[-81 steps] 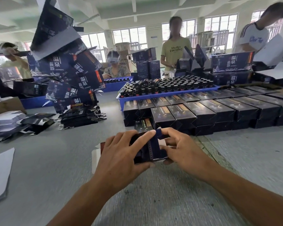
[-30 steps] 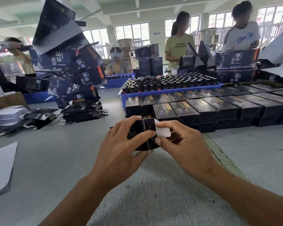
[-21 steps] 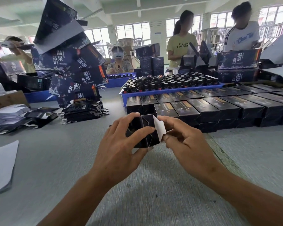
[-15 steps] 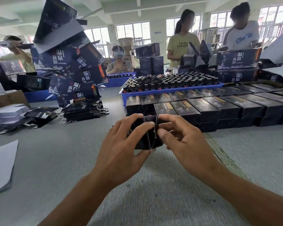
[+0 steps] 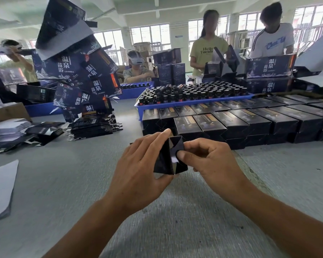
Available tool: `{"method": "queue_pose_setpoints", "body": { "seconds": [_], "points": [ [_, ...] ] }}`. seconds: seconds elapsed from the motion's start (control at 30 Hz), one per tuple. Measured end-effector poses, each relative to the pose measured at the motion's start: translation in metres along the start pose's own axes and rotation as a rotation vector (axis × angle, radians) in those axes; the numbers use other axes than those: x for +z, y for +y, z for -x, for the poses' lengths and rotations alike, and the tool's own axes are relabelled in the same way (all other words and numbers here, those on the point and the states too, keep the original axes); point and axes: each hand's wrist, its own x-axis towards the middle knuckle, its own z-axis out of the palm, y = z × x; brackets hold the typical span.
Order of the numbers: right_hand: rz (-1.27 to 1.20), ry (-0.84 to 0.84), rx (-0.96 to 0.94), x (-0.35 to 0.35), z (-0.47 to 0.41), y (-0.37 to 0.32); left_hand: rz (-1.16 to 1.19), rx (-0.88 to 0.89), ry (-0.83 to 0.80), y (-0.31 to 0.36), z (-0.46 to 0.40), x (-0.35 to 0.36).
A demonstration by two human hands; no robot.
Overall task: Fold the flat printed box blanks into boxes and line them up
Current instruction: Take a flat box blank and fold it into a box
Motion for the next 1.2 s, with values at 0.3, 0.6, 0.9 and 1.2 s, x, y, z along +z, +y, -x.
{"method": "queue_pose_setpoints", "body": {
  "seconds": [0.3,0.6,0.9,1.2],
  "points": [
    [0.064,-0.032,-0.011,-0.002,0.001,-0.003,0.025,-0.018,-0.008,0.001,-0.001,-0.002],
    [0.109,-0.093,0.042,-0.003,0.001,0.001,0.001,0.006,-0.064,0.001,0.001,0.000],
    [-0.098,0.026,0.146,-0.002,-0.006,0.004,-0.018,0.009,-0.030,0.004,0.000,0.005],
    [-0.039,-0.192,0.302,-0.006,-0.010,0.014,0.925,-0.570,0.068,-0.002,-0.008,0.002]
  ]
}}
